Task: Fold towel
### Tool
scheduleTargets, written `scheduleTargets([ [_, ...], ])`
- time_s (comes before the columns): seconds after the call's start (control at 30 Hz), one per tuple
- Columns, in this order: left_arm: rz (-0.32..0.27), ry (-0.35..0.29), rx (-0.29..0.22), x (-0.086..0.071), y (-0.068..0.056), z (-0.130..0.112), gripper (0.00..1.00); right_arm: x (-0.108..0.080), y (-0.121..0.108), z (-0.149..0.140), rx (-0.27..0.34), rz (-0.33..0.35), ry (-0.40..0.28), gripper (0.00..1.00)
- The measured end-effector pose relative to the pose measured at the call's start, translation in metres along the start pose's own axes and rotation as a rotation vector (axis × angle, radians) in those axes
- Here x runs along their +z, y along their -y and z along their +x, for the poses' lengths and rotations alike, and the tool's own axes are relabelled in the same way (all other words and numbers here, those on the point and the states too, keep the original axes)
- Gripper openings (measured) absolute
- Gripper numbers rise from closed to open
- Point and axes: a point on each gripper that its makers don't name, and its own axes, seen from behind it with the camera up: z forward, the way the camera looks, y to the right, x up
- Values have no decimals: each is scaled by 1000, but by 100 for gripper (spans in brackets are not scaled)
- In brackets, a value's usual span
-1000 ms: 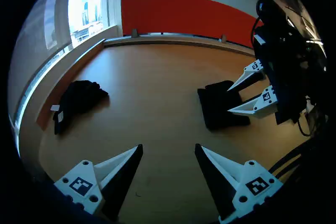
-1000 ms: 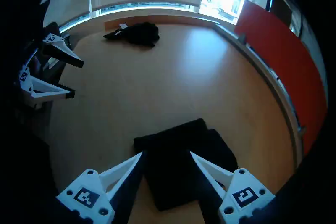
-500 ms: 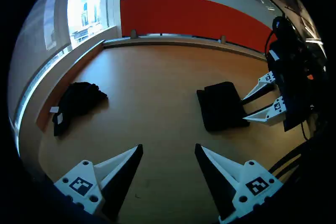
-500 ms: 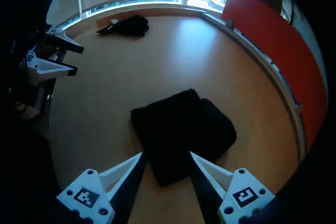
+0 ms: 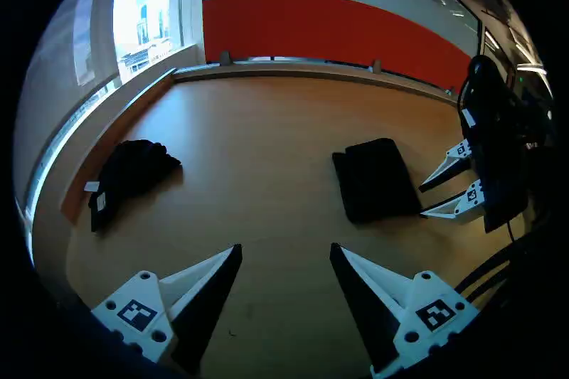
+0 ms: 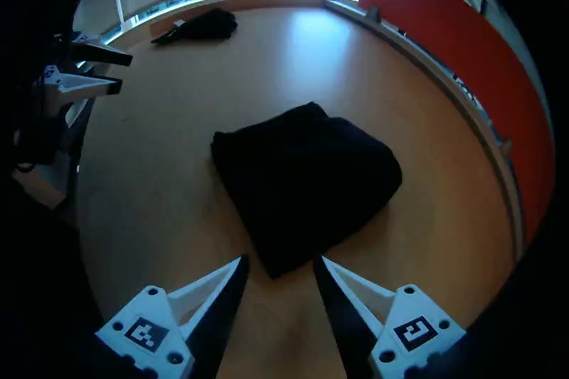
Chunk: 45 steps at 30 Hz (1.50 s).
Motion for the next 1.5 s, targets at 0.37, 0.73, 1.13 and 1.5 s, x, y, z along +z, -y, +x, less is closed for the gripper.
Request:
scheduleTargets([
  [0.37, -2, 2, -6, 0, -4, -2, 92, 10, 8, -12, 35, 25, 24, 55],
  [0.73, -2, 1, -3, 1, -4, 0, 92, 10, 7, -13, 81, 33, 13, 19],
  [1.13, -4, 4, 1, 3, -5, 1, 92, 5, 0, -4, 64, 6, -24, 5],
  [1.5, -19, -3, 7, 5, -8, 7, 92, -29, -22, 37, 64, -53, -139, 4],
])
